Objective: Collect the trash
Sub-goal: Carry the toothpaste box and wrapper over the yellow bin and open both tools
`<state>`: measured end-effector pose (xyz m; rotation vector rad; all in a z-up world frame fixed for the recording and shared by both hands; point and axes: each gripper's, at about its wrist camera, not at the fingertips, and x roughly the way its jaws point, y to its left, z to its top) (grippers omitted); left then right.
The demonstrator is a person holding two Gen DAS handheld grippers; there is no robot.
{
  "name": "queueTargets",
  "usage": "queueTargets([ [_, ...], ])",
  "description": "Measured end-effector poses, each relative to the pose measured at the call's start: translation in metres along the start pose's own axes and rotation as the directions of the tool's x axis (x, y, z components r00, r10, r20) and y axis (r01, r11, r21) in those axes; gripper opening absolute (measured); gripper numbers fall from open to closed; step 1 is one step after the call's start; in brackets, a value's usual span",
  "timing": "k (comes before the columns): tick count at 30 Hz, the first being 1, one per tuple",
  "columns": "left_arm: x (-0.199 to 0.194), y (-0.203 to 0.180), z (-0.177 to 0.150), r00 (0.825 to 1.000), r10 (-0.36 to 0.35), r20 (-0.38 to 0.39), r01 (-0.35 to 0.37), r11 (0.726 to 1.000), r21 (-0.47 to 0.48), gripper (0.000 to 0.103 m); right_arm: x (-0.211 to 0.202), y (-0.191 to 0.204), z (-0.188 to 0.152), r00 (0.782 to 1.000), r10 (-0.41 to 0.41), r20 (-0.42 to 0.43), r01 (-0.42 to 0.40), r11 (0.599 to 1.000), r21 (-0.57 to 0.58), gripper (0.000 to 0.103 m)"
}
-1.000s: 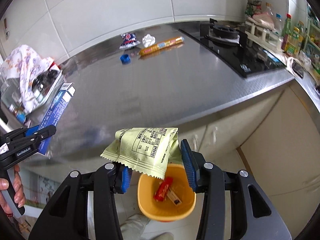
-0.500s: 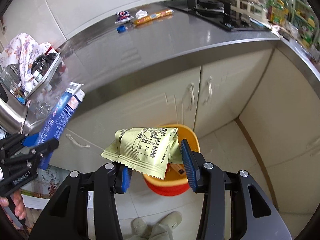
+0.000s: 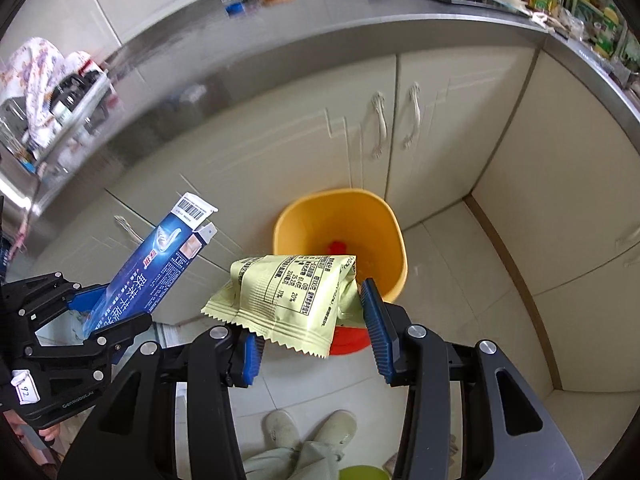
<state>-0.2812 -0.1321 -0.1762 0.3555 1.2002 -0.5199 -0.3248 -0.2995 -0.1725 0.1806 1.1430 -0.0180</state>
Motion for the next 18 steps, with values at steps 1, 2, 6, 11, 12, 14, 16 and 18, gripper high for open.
queueTargets([
  [1,0.006,-0.001,0.000,1.000,-0.001,-0.009,0.002,1.000,0.003,0.040,0.007,-0.004,-0.001,1.000,-0.005,-0.011,0.005,1.000,0.000,0.047],
  [2,0.013,-0.001,0.001,1.000,-0.006,-0.018,0.006,1.000,0.003,0.040,0.015,-0.007,-0.002,1.000,-0.007,-0.021,0.007,1.000,0.001,0.047],
  [6,0.045,-0.005,0.003,0.998,-0.027,-0.052,0.028,0.999,0.025,0.040,0.047,-0.021,0.001,0.998,0.000,-0.063,0.001,1.000,0.015,0.047],
  [11,0.090,-0.011,0.009,0.988,-0.112,-0.109,0.122,0.989,0.089,0.040,0.101,-0.035,0.006,0.991,0.004,-0.137,-0.002,1.000,0.011,0.047],
  [12,0.102,-0.011,0.011,0.986,-0.112,-0.127,0.126,0.986,0.108,0.040,0.110,-0.037,0.007,0.989,0.000,-0.151,0.001,1.000,0.007,0.047],
  [14,0.124,-0.011,0.014,0.981,-0.096,-0.170,0.120,0.983,0.137,0.040,0.132,-0.044,0.009,0.983,0.006,-0.186,-0.005,1.000,0.002,0.047],
  [16,0.138,-0.012,0.018,0.977,-0.085,-0.194,0.115,0.982,0.151,0.040,0.147,-0.047,0.011,0.977,0.004,-0.214,-0.006,1.000,-0.011,0.047],
  [18,0.151,-0.011,0.023,0.974,-0.078,-0.214,0.113,0.981,0.157,0.040,0.165,-0.050,0.013,0.970,-0.008,-0.242,-0.001,0.999,-0.037,0.047],
])
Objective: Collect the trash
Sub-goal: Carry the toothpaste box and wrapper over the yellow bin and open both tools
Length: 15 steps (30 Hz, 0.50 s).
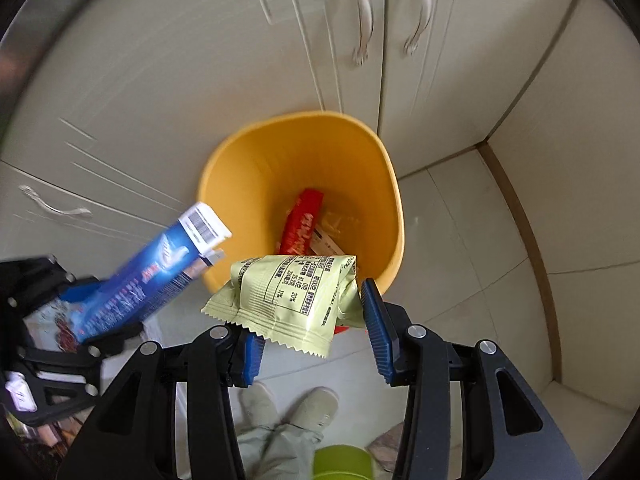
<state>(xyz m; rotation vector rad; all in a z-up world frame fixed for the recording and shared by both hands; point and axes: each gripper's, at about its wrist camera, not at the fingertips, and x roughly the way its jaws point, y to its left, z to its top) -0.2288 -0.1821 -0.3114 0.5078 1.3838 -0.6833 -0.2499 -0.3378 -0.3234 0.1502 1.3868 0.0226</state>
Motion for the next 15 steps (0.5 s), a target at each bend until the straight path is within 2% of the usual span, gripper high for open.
queueTargets([
  [5,0.021,0.002,0.017,0.999,0.017,-0.027,-0.017,1.000,0.002,0.040,0.031,-0.005,0.015,0.999,-0.017,-0.049,0.015,0.999,-0.051,0.047],
  [15,0.041,0.010,0.037,0.999,0.023,-0.040,-0.024,0.999,-0.030,0.040,0.063,-0.017,0.034,0.997,0.017,-0.079,-0.020,0.999,-0.046,0.047],
])
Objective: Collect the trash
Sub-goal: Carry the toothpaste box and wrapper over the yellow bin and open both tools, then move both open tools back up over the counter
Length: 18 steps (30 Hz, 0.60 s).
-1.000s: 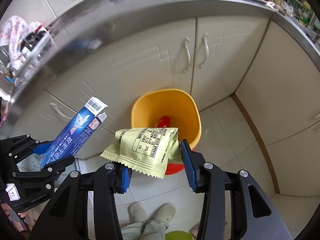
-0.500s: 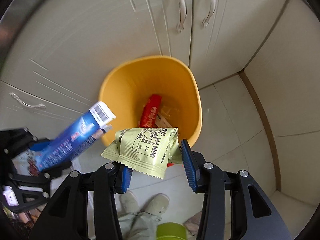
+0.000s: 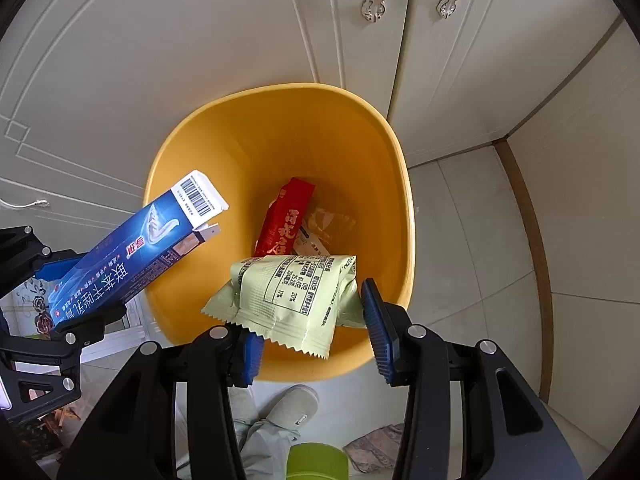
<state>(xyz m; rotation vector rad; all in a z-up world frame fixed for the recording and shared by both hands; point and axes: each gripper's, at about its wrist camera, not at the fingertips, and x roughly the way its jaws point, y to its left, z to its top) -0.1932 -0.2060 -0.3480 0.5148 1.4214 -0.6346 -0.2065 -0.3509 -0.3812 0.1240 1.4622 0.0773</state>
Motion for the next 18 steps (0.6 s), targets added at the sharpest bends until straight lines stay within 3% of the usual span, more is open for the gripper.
queueTargets([
  [6,0.000,-0.005,-0.001,1.000,-0.004,0.002,0.004,1.000,-0.008,0.041,0.006,-0.004,0.002,1.000,0.016,-0.006,-0.016,1.000,0.023,0.048],
  [9,0.000,-0.002,0.000,1.000,-0.003,-0.002,0.003,1.000,0.000,0.041,0.004,-0.007,0.003,1.000,0.023,0.003,-0.023,0.999,0.034,0.064],
  [11,-0.002,0.000,0.002,1.000,-0.003,-0.004,0.003,1.000,0.000,0.042,0.002,-0.008,0.003,1.000,0.020,0.008,-0.020,0.999,0.036,0.067],
  [13,-0.002,0.002,0.003,1.000,-0.002,-0.004,0.002,1.000,-0.011,0.048,0.001,-0.010,0.003,1.000,0.026,0.008,-0.026,0.999,0.039,0.068],
  [15,-0.004,0.004,0.005,1.000,-0.007,0.008,0.007,1.000,-0.023,0.067,0.000,-0.011,0.003,1.000,0.025,0.015,-0.026,0.999,0.041,0.071],
  [18,-0.010,0.004,0.005,1.000,-0.005,0.021,0.006,0.999,-0.033,0.074,-0.003,-0.013,0.004,0.999,0.029,0.021,-0.030,0.998,0.051,0.072],
])
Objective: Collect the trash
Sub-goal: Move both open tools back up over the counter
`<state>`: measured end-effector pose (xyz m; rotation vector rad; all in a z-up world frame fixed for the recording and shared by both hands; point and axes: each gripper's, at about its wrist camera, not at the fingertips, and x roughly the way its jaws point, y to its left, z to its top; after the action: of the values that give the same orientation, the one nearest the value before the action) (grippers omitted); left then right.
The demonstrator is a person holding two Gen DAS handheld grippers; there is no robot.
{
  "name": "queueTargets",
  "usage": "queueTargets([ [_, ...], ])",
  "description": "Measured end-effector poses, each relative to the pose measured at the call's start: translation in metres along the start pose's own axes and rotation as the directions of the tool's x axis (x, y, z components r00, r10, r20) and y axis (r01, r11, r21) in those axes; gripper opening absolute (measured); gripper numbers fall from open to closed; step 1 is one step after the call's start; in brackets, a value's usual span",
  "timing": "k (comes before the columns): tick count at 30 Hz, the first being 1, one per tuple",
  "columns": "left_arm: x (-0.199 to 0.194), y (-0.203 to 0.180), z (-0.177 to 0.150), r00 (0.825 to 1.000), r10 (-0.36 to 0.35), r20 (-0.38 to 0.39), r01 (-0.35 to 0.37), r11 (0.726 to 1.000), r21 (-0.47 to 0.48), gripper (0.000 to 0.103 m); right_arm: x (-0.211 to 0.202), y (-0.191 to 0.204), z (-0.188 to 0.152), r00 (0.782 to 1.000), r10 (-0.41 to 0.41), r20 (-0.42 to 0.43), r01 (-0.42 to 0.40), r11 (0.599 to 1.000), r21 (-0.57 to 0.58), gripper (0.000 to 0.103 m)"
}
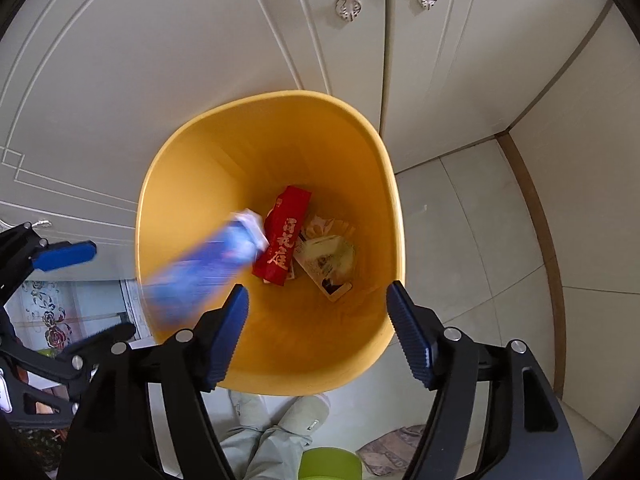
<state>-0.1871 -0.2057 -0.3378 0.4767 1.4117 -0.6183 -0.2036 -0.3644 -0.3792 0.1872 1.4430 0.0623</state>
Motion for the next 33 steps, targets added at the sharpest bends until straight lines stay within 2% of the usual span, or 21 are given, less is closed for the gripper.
queueTargets([
  [11,-0.015,-0.007,0.004,1.000,0.006,0.015,-0.007,1.000,0.009,0.075,-0.015,0.003,-0.008,1.000,0.005,0.017,-0.005,1.000,0.014,0.072],
  [18,-0.031,-0.008,-0.002,0.999,0.007,0.032,-0.007,1.000,0.005,0.075,-0.039,0.013,-0.019,0.999,0.014,0.039,-0.014,1.000,0.020,0.072],
  [27,-0.085,-0.017,-0.033,0.997,0.005,0.082,-0.004,1.000,-0.003,0.075,-0.108,0.040,-0.040,0.993,-0.013,0.121,0.012,1.000,0.010,0.072],
  [33,-0.137,-0.016,-0.064,0.989,0.006,0.149,-0.001,0.999,-0.034,0.075,-0.179,0.068,-0.062,0.966,-0.104,0.238,0.107,0.994,0.001,0.072],
])
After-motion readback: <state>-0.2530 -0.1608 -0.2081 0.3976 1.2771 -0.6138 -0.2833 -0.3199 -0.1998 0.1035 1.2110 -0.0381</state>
